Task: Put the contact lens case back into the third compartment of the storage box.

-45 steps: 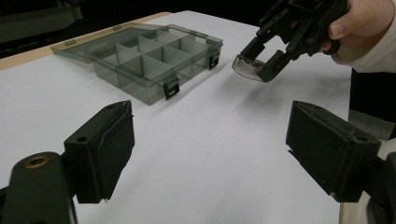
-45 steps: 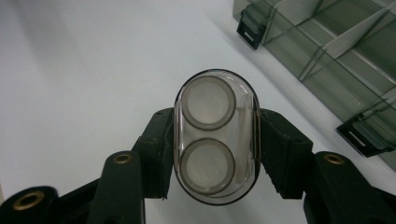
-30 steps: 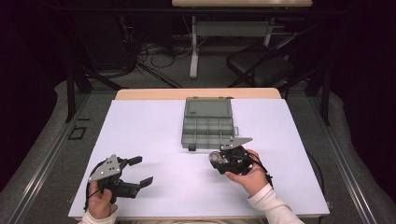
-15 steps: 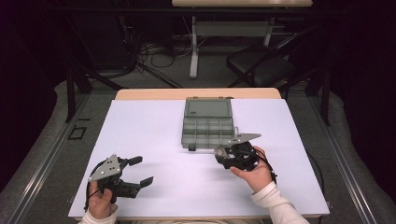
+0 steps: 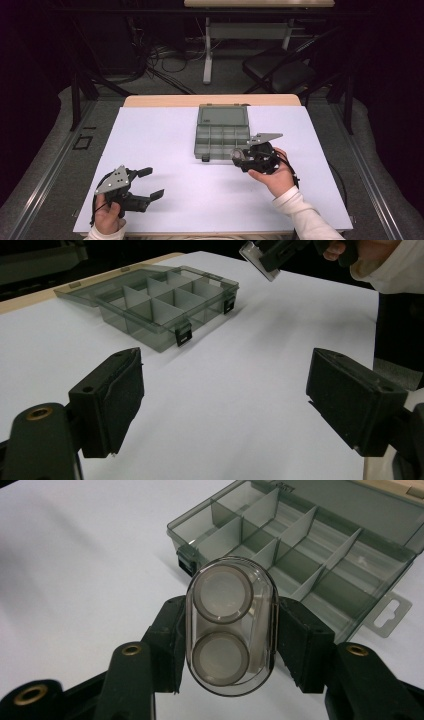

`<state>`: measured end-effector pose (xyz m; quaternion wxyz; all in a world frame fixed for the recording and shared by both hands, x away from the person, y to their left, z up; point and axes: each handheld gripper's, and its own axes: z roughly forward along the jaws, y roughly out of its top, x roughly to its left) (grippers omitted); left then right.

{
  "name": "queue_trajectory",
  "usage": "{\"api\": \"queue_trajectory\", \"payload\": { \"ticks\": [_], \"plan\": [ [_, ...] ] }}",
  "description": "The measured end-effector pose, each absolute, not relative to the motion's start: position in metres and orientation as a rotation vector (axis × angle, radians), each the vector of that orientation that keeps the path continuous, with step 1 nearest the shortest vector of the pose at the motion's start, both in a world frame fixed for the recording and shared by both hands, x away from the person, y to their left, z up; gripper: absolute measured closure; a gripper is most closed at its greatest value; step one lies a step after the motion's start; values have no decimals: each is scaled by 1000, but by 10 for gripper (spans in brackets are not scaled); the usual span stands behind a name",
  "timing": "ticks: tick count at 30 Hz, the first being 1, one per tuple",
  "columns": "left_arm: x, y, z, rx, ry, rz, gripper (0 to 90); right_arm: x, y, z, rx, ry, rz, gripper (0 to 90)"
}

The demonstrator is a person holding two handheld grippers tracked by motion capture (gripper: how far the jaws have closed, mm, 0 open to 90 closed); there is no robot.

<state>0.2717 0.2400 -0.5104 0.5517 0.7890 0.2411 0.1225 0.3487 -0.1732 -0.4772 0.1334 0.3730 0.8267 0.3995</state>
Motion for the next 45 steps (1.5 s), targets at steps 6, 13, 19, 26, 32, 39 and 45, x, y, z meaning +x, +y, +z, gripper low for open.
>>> {"api": "queue_trajectory", "payload": {
  "ticks": [6, 13, 19, 26, 32, 39, 45],
  "plan": [
    [272, 240, -510, 1866, 570, 289, 159, 357, -172, -467, 1081, 2394, 1156, 487],
    [272, 240, -511, 1864, 572, 292, 159, 366, -168, -458, 1069, 2394, 1159, 487],
    [272, 240, -510, 1867, 569, 288, 159, 372, -163, -453, 1068, 2394, 1156, 487],
    [272, 240, -511, 1866, 570, 286, 159, 381, -159, -451, 1071, 2401, 1158, 487],
    [272, 240, -511, 1866, 570, 285, 159, 389, -155, -449, 1078, 2394, 1153, 487],
    [272, 240, -510, 1865, 570, 284, 159, 401, -152, -449, 1096, 2380, 1147, 487],
    [272, 240, -510, 1865, 570, 284, 159, 408, -151, -452, 1116, 2371, 1139, 487]
  ]
}}
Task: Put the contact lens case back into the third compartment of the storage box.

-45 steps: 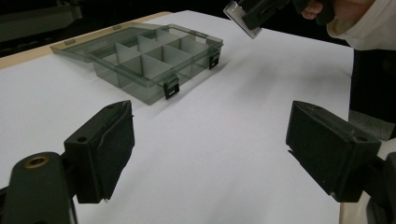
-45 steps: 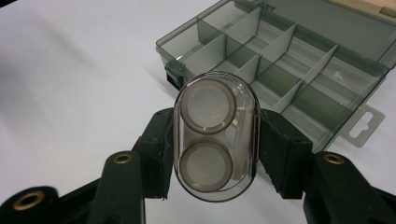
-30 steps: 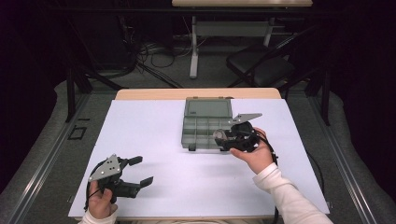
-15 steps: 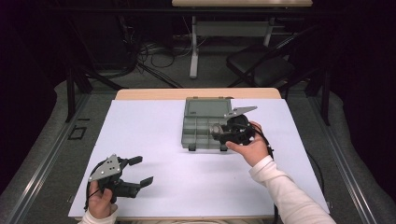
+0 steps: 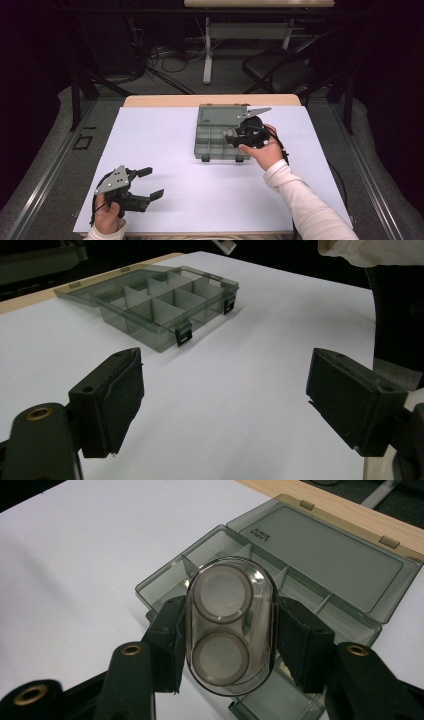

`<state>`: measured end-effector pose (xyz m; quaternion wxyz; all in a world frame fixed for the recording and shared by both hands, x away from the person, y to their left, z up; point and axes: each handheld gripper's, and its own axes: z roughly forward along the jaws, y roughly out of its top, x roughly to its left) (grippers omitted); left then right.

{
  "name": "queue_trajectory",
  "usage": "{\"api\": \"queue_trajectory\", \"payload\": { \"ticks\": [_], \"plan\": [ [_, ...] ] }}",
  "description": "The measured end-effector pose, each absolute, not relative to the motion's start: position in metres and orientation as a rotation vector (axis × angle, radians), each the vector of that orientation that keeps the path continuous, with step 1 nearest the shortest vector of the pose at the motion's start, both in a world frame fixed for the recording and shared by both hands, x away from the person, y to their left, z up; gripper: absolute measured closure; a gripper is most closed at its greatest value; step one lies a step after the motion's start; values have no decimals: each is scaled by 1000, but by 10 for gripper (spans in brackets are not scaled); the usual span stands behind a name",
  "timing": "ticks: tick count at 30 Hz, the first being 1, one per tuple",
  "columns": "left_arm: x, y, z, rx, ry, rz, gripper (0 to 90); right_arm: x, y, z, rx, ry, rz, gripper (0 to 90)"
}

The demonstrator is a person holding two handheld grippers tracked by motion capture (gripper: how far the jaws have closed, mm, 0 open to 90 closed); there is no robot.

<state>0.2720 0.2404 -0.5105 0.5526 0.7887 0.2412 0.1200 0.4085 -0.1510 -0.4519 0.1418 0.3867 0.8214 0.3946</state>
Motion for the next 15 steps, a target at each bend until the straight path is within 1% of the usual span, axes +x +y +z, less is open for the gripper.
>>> {"api": "queue_trajectory", "payload": {
  "ticks": [15],
  "plan": [
    [272, 240, -511, 1863, 571, 286, 159, 428, -147, -462, 1155, 2344, 1121, 487]
  ]
}}
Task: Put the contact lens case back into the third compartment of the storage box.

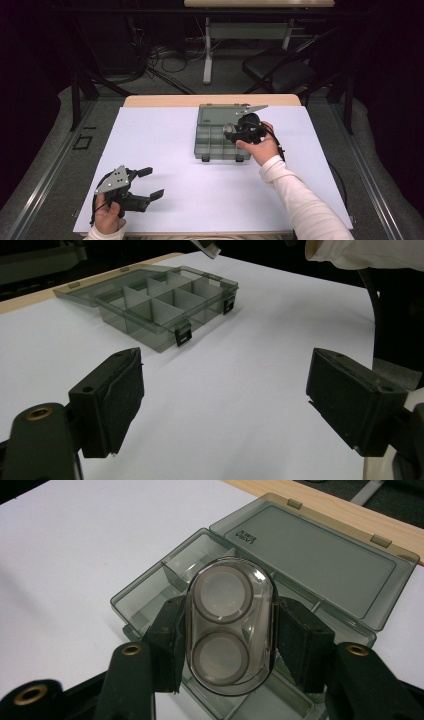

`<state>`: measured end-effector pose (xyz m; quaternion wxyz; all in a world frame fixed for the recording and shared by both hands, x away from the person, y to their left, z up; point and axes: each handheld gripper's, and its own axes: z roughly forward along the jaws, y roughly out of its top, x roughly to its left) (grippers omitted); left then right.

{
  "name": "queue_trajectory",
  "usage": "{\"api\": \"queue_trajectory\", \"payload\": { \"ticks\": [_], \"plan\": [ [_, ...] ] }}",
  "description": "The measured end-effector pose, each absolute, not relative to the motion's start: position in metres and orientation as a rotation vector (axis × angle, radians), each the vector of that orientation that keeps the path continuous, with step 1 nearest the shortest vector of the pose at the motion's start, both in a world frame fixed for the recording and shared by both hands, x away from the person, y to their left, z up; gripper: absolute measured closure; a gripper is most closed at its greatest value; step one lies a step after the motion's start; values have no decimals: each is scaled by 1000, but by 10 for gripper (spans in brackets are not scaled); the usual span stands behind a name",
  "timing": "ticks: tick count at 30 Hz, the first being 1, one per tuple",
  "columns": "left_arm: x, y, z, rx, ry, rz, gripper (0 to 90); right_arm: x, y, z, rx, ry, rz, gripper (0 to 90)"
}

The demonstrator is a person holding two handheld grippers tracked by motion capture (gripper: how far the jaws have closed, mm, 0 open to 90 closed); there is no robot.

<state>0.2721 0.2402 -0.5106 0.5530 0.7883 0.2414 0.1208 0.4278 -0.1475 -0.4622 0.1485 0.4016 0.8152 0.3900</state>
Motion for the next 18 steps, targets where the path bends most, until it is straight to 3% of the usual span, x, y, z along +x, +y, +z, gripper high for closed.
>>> {"api": "queue_trajectory", "payload": {
  "ticks": [18],
  "plan": [
    [272, 240, -511, 1863, 569, 285, 159, 449, -144, -480, 1199, 2309, 1120, 487]
  ]
}}
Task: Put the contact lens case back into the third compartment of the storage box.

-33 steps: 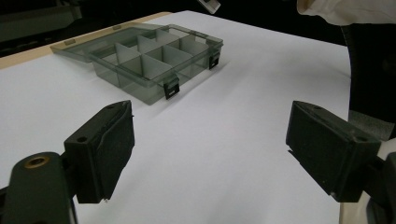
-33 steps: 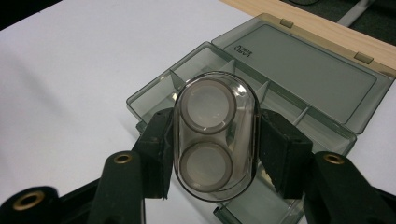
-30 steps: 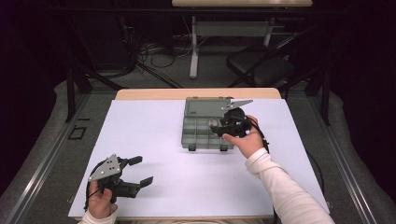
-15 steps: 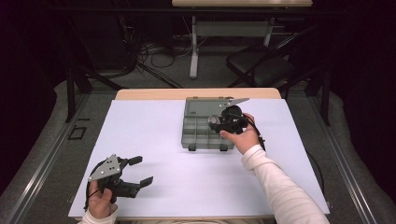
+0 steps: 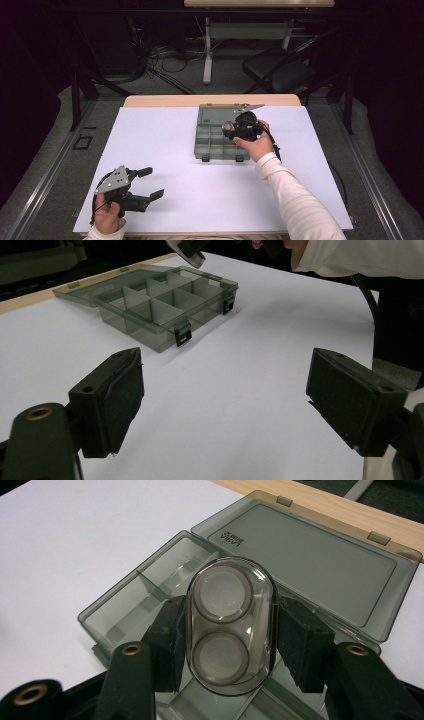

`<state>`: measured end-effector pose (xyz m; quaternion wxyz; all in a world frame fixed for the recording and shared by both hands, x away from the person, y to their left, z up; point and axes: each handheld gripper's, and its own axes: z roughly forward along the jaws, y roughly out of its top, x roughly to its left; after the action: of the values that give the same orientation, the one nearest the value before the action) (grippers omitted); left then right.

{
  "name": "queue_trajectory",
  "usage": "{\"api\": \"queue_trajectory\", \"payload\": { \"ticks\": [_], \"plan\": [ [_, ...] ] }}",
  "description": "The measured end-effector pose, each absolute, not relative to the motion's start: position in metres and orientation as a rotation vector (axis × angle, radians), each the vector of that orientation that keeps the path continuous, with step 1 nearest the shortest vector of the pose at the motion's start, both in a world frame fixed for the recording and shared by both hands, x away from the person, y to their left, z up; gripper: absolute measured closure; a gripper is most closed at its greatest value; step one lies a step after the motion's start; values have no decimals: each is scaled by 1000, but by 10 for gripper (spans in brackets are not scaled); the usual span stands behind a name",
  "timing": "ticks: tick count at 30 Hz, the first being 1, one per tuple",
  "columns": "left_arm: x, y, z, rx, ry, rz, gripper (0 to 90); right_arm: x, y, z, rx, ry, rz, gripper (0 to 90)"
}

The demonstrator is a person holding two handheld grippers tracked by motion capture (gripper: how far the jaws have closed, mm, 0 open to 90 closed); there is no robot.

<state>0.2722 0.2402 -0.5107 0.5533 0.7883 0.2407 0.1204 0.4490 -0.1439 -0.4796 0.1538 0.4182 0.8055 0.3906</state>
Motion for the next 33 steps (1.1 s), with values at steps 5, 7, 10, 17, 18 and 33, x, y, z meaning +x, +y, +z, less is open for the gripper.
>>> {"api": "queue_trajectory", "payload": {
  "ticks": [5, 7, 10, 17, 18, 33],
  "plan": [
    [272, 240, -511, 1865, 568, 285, 159, 454, -145, -484, 1212, 2297, 1128, 487],
    [272, 240, -511, 1863, 569, 285, 159, 457, -145, -486, 1215, 2289, 1135, 487],
    [272, 240, -511, 1864, 568, 285, 159, 459, -145, -489, 1220, 2277, 1142, 487],
    [273, 240, -511, 1864, 565, 279, 159, 465, -143, -494, 1228, 2261, 1152, 487],
    [273, 241, -511, 1864, 565, 279, 159, 466, -143, -495, 1227, 2259, 1154, 487],
    [273, 240, -511, 1864, 564, 278, 159, 474, -142, -504, 1251, 2243, 1158, 487]
  ]
}}
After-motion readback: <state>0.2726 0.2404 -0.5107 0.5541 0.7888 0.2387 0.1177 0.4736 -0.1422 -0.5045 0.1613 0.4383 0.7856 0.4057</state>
